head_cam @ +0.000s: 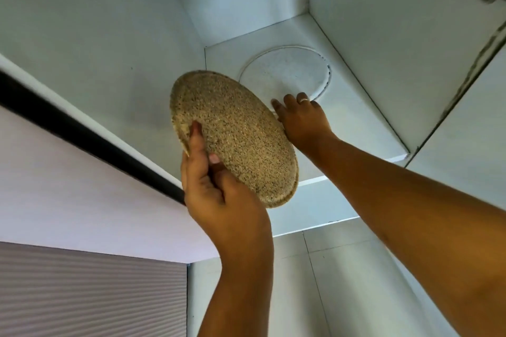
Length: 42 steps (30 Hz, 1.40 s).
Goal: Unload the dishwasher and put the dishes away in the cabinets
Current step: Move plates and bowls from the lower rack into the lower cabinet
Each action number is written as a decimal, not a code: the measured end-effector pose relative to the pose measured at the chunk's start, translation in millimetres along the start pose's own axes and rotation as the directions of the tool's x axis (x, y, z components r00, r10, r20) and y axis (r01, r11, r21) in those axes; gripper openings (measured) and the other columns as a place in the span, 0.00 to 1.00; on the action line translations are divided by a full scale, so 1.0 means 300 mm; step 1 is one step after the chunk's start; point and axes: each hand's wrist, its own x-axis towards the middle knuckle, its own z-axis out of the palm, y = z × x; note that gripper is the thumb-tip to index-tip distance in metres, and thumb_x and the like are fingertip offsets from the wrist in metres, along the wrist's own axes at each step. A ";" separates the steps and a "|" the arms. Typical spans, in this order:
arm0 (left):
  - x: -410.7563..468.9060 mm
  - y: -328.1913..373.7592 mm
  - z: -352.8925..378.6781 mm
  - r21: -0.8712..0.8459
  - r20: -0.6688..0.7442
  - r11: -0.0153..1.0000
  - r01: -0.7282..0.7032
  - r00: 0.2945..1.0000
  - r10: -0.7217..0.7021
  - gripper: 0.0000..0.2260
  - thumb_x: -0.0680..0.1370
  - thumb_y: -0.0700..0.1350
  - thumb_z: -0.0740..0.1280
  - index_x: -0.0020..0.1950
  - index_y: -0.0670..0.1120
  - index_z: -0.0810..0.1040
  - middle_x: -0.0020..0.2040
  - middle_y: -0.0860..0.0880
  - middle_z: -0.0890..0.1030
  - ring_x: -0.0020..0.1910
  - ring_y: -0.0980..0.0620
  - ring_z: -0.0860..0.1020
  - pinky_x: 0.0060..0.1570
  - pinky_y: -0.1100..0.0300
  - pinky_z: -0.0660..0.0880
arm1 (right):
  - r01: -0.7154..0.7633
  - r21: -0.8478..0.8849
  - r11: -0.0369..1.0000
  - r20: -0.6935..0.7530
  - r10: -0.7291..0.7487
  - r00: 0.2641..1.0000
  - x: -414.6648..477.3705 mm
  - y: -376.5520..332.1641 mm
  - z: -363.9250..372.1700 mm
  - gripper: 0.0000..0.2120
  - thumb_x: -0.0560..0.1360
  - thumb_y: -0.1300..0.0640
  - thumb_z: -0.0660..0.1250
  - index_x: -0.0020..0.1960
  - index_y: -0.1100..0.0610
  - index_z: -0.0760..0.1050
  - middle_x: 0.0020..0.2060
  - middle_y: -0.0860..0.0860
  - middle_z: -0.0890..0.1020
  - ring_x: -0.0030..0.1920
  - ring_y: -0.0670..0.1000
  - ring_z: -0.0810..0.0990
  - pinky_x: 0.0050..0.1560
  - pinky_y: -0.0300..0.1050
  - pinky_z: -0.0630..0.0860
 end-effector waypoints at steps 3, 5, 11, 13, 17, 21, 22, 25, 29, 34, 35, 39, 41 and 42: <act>0.037 -0.002 0.027 -0.037 -0.006 0.999 -0.004 1.000 0.004 0.20 0.80 0.32 0.54 0.68 0.47 0.73 0.62 0.56 0.75 0.64 0.61 0.72 0.65 0.60 0.71 | -0.009 0.036 0.999 -0.027 0.010 1.000 0.025 0.009 0.006 0.20 0.77 0.61 0.61 0.68 0.64 0.68 0.60 0.61 0.75 0.59 0.64 0.74 0.50 0.56 0.75; 0.058 -0.004 0.038 -0.045 -0.022 0.999 0.002 1.000 -0.003 0.21 0.80 0.31 0.54 0.68 0.46 0.73 0.61 0.57 0.76 0.62 0.62 0.73 0.63 0.63 0.72 | -0.037 0.018 0.999 0.049 0.036 0.998 0.052 0.013 0.009 0.20 0.79 0.59 0.57 0.71 0.61 0.62 0.65 0.58 0.69 0.65 0.60 0.69 0.57 0.55 0.71; 0.119 -0.017 0.064 -0.088 -0.045 0.996 0.035 0.998 -0.039 0.20 0.80 0.32 0.54 0.67 0.49 0.73 0.60 0.59 0.76 0.62 0.60 0.74 0.62 0.63 0.73 | -0.106 -0.050 0.993 0.288 0.116 0.951 0.166 0.054 -0.004 0.28 0.80 0.53 0.58 0.77 0.53 0.51 0.77 0.50 0.54 0.74 0.55 0.58 0.67 0.59 0.67; 0.131 -0.021 0.079 -0.072 -0.038 0.997 0.035 0.999 -0.038 0.20 0.81 0.33 0.54 0.67 0.50 0.73 0.59 0.60 0.75 0.61 0.62 0.74 0.61 0.65 0.72 | -0.110 -0.068 0.992 0.393 0.128 0.911 0.199 0.067 -0.023 0.31 0.80 0.52 0.58 0.78 0.50 0.47 0.77 0.48 0.49 0.75 0.55 0.54 0.66 0.59 0.67; 0.145 -0.036 0.100 -0.084 -0.050 0.992 0.090 0.994 -0.095 0.20 0.80 0.33 0.54 0.66 0.50 0.74 0.58 0.58 0.75 0.59 0.61 0.74 0.58 0.66 0.74 | -0.163 0.076 0.984 0.408 0.119 0.905 0.176 0.070 -0.045 0.29 0.81 0.49 0.53 0.77 0.45 0.42 0.78 0.50 0.43 0.77 0.58 0.50 0.73 0.62 0.55; 0.181 -0.056 0.106 -0.150 -0.103 0.973 0.177 0.976 -0.193 0.19 0.80 0.32 0.54 0.67 0.45 0.74 0.56 0.54 0.77 0.52 0.60 0.76 0.51 0.69 0.76 | -0.339 0.779 0.528 0.054 0.483 0.874 -0.019 -0.018 -0.057 0.21 0.81 0.60 0.54 0.74 0.58 0.62 0.71 0.58 0.68 0.70 0.56 0.68 0.69 0.44 0.63; 0.191 -0.066 0.109 -0.158 -0.098 0.966 0.206 0.970 -0.222 0.19 0.80 0.32 0.54 0.67 0.45 0.74 0.57 0.53 0.77 0.52 0.59 0.77 0.49 0.69 0.77 | -0.348 0.839 0.419 0.084 0.532 0.842 -0.074 -0.042 -0.073 0.19 0.81 0.60 0.54 0.72 0.60 0.65 0.67 0.58 0.72 0.67 0.56 0.71 0.66 0.43 0.66; 0.234 -0.102 0.127 -0.214 -0.052 0.932 0.293 0.949 -0.310 0.16 0.80 0.34 0.57 0.65 0.44 0.76 0.61 0.47 0.78 0.57 0.50 0.78 0.55 0.54 0.78 | -0.422 0.886 0.191 0.275 0.515 0.812 -0.150 -0.069 -0.109 0.24 0.79 0.55 0.60 0.74 0.58 0.60 0.67 0.58 0.72 0.65 0.58 0.72 0.63 0.48 0.71; 0.305 -0.162 0.174 -0.256 -0.005 0.874 0.414 0.903 -0.430 0.16 0.80 0.35 0.56 0.66 0.42 0.74 0.64 0.42 0.77 0.61 0.44 0.77 0.57 0.46 0.76 | -0.538 0.840 -0.069 0.513 0.424 0.747 -0.142 -0.016 -0.133 0.34 0.74 0.54 0.69 0.74 0.49 0.54 0.66 0.57 0.71 0.60 0.59 0.76 0.44 0.47 0.79; 0.365 -0.248 0.210 0.038 0.242 0.813 0.582 0.784 -0.572 0.17 0.83 0.45 0.52 0.71 0.48 0.68 0.65 0.47 0.75 0.63 0.47 0.74 0.60 0.50 0.74 | -0.386 0.845 0.370 0.246 0.371 0.895 -0.166 -0.007 -0.071 0.29 0.73 0.49 0.70 0.71 0.51 0.65 0.65 0.60 0.69 0.62 0.63 0.73 0.52 0.59 0.80; 0.369 -0.268 0.213 0.181 0.299 0.797 0.576 0.740 -0.603 0.18 0.83 0.45 0.52 0.74 0.52 0.63 0.67 0.49 0.72 0.66 0.47 0.72 0.62 0.50 0.72 | -0.375 0.822 0.429 0.229 0.353 0.907 -0.165 0.000 -0.059 0.30 0.73 0.47 0.69 0.71 0.51 0.64 0.66 0.60 0.66 0.63 0.64 0.72 0.52 0.60 0.80; 0.403 -0.341 0.203 0.762 0.436 0.643 0.077 0.673 -0.597 0.33 0.79 0.47 0.63 0.77 0.57 0.45 0.77 0.45 0.56 0.75 0.42 0.57 0.73 0.47 0.58 | -0.386 0.711 0.587 0.194 0.364 0.911 -0.132 0.023 -0.034 0.29 0.75 0.45 0.66 0.73 0.48 0.63 0.73 0.59 0.55 0.65 0.68 0.68 0.56 0.64 0.77; 0.427 -0.347 0.201 0.807 0.471 0.590 -0.033 0.639 -0.609 0.36 0.77 0.53 0.65 0.77 0.58 0.44 0.77 0.45 0.54 0.75 0.41 0.56 0.73 0.48 0.58 | -0.390 0.563 0.729 0.147 0.376 0.915 -0.106 0.033 -0.038 0.26 0.76 0.43 0.63 0.73 0.48 0.63 0.74 0.60 0.56 0.64 0.67 0.71 0.60 0.60 0.75; 0.436 -0.347 0.201 0.821 0.493 0.563 -0.089 0.609 -0.622 0.36 0.77 0.54 0.64 0.77 0.58 0.43 0.78 0.46 0.53 0.75 0.41 0.55 0.73 0.48 0.57 | -0.384 0.475 0.792 0.134 0.366 0.921 -0.093 0.038 -0.041 0.25 0.78 0.44 0.60 0.72 0.49 0.64 0.73 0.61 0.58 0.63 0.67 0.72 0.61 0.58 0.73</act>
